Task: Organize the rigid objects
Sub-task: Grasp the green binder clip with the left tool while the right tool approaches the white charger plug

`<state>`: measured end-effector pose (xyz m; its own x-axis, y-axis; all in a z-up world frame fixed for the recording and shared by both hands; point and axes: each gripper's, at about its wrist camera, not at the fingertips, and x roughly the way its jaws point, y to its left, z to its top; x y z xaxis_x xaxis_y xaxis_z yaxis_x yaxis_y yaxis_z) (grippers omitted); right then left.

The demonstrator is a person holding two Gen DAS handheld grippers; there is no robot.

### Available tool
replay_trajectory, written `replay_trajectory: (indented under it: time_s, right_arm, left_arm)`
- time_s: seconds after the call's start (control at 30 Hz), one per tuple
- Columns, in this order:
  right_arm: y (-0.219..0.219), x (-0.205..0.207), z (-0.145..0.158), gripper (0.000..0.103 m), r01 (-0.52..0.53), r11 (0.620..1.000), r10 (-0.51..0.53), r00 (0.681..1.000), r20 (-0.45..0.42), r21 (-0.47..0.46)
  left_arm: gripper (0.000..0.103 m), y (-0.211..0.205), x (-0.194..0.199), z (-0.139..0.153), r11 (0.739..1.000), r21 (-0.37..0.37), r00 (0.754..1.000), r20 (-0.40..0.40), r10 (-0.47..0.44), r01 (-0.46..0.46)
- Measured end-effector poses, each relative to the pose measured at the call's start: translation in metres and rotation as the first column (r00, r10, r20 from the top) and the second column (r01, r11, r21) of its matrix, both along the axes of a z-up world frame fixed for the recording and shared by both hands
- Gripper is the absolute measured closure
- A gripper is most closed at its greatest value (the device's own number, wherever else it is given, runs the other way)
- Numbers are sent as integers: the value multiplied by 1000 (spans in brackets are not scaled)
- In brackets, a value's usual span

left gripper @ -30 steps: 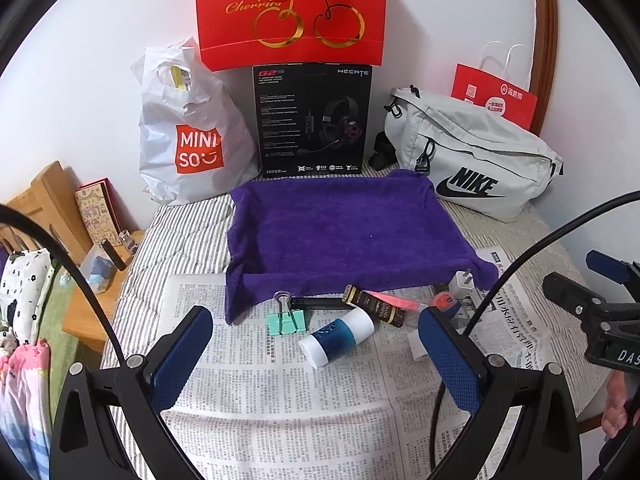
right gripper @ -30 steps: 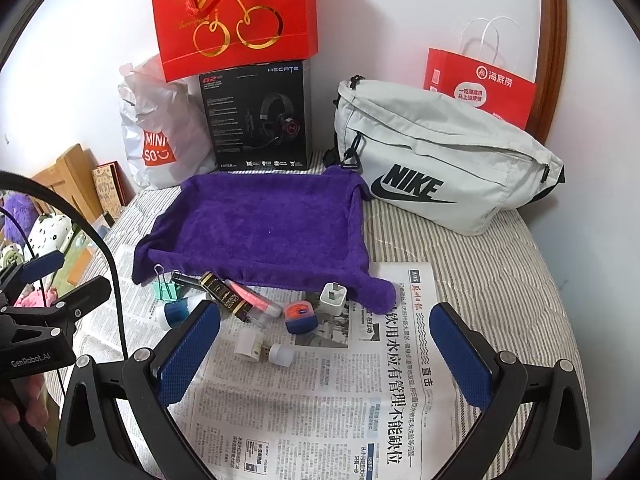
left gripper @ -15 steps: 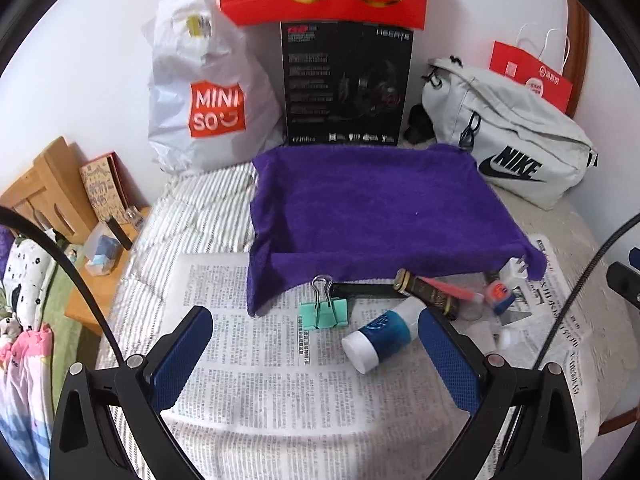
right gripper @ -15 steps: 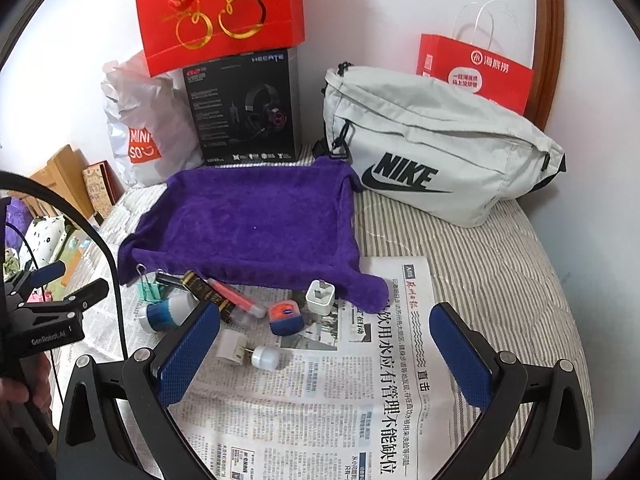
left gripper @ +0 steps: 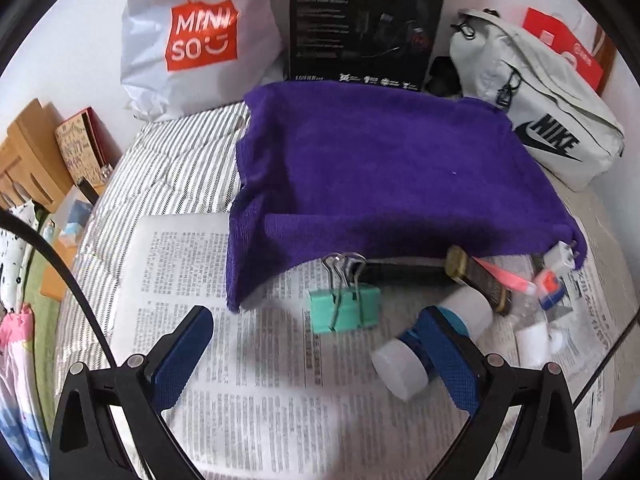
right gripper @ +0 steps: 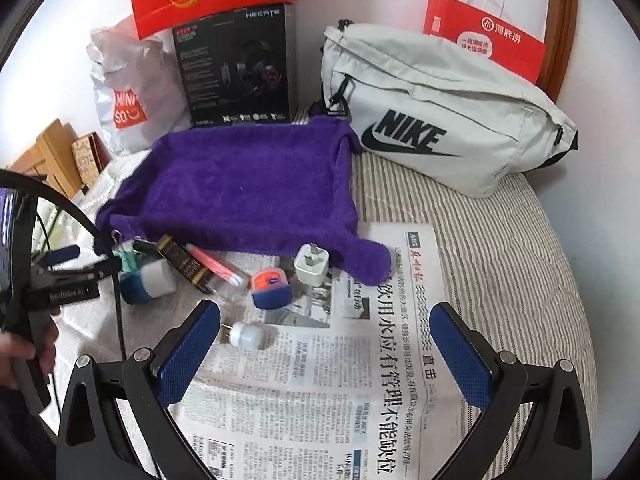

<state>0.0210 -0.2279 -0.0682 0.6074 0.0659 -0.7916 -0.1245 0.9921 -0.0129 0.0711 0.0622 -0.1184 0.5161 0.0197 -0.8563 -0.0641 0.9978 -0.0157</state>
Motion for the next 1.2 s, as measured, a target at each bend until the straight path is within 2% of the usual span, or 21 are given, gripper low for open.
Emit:
replay_trajectory:
  time_s: [0.33, 0.5, 0.6, 0.73, 0.8, 1.13, 1.17, 1.2]
  right_arm:
    - [-11, 11, -25, 0, 18, 1000, -18, 997, -71, -11]
    - [-16, 16, -33, 0, 26, 1000, -25, 996, -84, 6]
    - [-15, 18, -36, 0, 22, 1000, -22, 996, -90, 0]
    - [-14, 19, -38, 0, 15, 1000, -16, 995, -95, -9]
    - [-14, 20, -39, 0, 14, 1000, -15, 995, -100, -11]
    - [-11, 25, -40, 0, 8, 1000, -9, 995, -95, -15]
    - [-11, 26, -39, 0, 8, 1000, -9, 996, -88, -12]
    - [-10, 28, -40, 0, 12, 1000, -13, 996, -83, -11]
  left_arm:
    - [9, 6, 20, -21, 1000, -16, 999, -51, 13, -14]
    - [22, 2, 21, -24, 1000, -11, 999, -51, 4, -5]
    - [29, 0, 20, -25, 999, -35, 999, -43, -5, 4]
    - [39, 0, 20, -25, 1000, -21, 999, -35, -15, 15]
    - [54, 2, 17, -25, 1000, 2, 999, -31, -17, 17]
    - [55, 6, 19, -27, 1000, 13, 1000, -20, -14, 14]
    - [56, 6, 20, -26, 1000, 12, 1000, -19, -15, 15]
    - [62, 6, 21, -25, 1000, 13, 1000, -19, -17, 17]
